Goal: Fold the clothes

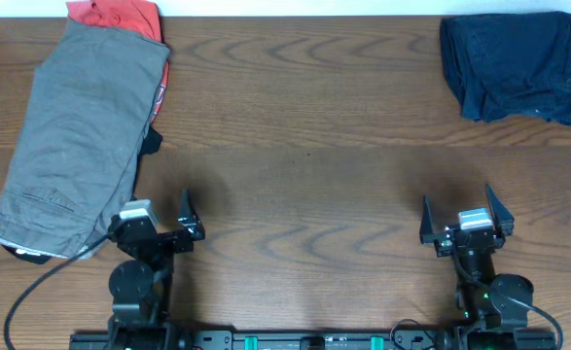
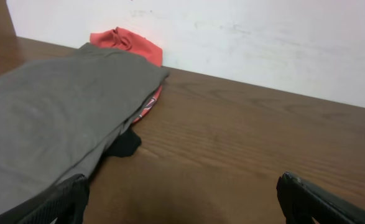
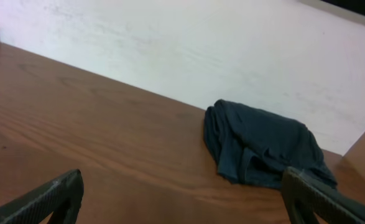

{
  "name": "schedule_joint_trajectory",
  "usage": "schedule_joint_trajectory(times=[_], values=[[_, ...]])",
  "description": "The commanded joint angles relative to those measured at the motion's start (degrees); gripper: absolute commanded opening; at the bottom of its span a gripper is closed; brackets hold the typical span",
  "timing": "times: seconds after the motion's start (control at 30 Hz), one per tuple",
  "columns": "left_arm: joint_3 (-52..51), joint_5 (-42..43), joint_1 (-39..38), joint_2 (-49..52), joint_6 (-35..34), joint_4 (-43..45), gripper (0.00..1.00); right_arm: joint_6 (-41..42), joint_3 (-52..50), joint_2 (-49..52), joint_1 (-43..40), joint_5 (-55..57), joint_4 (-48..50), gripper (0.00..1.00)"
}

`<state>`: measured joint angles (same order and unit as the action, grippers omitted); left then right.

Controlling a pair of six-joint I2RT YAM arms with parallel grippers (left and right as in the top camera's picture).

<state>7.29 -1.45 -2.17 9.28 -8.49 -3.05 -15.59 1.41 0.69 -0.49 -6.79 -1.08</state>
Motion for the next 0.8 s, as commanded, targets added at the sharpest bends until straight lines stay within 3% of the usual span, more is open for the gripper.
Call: schedule_joint_trajectory(times=[0.0, 0.17, 0.33, 0.77], values=[[4.72, -0.52, -0.31, 5.05, 1.2, 0.09, 0.98, 0.92, 2.56, 0.02, 1.27, -1.51, -0.04, 0.99], [11.91, -0.52, -0.31, 14.27, 1.25, -1.62, 0.98, 2.32, 5.75, 3.28, 1.27, -2.34, -0.79, 0.99], [22.67, -0.52, -0.31, 24.04, 3.74, -8.7, 0.98, 2.29, 12.52, 11.78, 1.27, -2.8, -3.56, 0.99], [52.76, -0.48, -0.31, 46.16, 8.98, -33.46, 0.98, 2.29, 42.1, 47.52, 1.29, -12.28, -15.8, 0.99]])
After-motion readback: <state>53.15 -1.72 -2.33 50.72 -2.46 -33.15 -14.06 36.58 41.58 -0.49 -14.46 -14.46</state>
